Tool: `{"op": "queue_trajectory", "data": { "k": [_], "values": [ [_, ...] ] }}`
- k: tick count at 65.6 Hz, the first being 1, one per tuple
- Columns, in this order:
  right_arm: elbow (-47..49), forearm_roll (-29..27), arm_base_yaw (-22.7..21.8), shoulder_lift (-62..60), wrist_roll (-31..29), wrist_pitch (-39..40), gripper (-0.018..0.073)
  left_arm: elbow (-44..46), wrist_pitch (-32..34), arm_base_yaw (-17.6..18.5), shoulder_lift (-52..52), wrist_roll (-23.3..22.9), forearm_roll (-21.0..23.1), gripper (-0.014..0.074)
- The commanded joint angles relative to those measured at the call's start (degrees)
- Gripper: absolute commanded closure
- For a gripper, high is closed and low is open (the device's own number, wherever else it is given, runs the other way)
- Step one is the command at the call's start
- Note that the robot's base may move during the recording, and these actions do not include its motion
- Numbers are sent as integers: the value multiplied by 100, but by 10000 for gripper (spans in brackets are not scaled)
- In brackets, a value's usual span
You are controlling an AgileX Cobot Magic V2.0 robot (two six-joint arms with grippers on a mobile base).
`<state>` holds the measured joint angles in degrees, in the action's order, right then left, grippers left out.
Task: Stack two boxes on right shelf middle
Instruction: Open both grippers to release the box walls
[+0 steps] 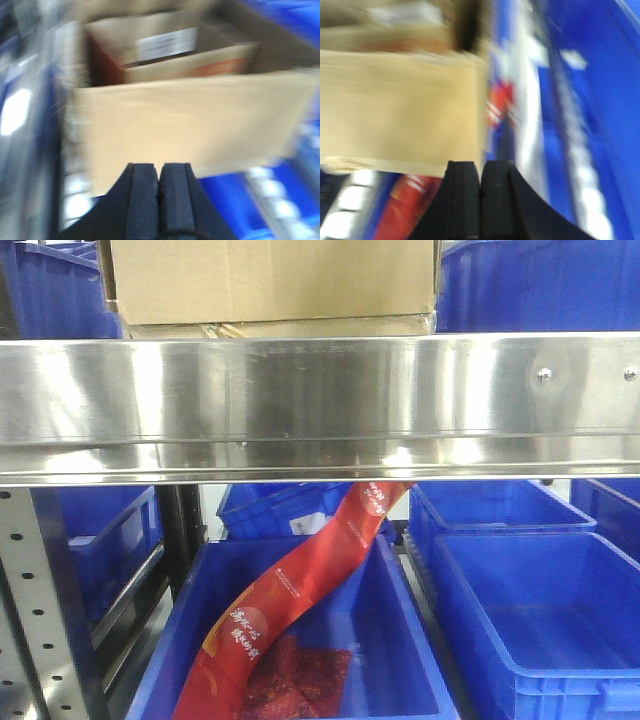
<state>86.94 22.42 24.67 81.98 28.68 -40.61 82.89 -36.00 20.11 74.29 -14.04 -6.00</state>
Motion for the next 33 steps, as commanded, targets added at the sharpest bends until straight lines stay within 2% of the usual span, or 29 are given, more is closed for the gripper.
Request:
{"op": "queue_trajectory", "data": {
  "k": [1, 8, 14, 23, 33],
  "values": [
    [-724, 4, -23, -490, -88, 995, 721, -815, 755, 15, -472, 51, 50, 697],
    [-1915, 4, -266, -1258, -88, 2132, 721, -1841, 1491, -136, -1114, 28, 65, 697],
    [-2840, 4, -607, -1946, -77, 2614, 721, -2698, 2011, -365, -1757, -9, 190, 697],
    [-3884, 26, -1102, -2963, -89, 2568, 721, -3720, 2353, -780, -2743, -9, 378, 697],
    [-4761, 26, -1135, -3982, -89, 2592, 721, -4489, 2339, -883, -3739, -9, 378, 697]
  ]
}}
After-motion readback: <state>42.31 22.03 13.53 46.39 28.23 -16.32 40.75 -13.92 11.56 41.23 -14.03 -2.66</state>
